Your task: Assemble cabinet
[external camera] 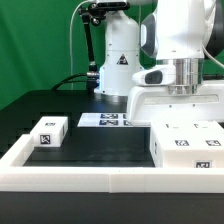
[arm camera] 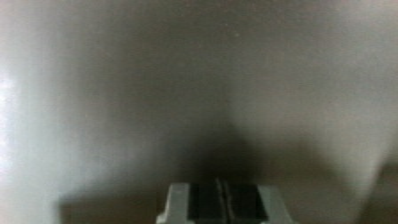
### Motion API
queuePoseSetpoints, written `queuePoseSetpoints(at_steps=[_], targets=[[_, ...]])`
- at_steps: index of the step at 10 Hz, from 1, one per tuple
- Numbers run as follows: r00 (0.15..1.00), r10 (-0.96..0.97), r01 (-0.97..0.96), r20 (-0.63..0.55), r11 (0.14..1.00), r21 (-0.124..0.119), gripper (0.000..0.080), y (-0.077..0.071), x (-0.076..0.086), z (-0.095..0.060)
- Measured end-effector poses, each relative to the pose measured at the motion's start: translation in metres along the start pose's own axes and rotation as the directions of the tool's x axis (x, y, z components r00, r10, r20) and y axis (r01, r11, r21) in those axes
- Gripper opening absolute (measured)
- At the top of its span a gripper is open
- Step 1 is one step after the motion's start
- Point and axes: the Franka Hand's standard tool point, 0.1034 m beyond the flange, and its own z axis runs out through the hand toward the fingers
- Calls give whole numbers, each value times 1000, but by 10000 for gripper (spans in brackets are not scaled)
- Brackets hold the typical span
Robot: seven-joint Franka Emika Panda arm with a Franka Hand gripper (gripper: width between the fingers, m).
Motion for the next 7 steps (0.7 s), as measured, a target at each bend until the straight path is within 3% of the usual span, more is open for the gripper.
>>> queuePoseSetpoints(at_steps=[1,7], targets=[[1000,-1,1,0,1000,0,2,0,0,0],[1000,-19,19,7,1000,10,2,-3,11,-39]])
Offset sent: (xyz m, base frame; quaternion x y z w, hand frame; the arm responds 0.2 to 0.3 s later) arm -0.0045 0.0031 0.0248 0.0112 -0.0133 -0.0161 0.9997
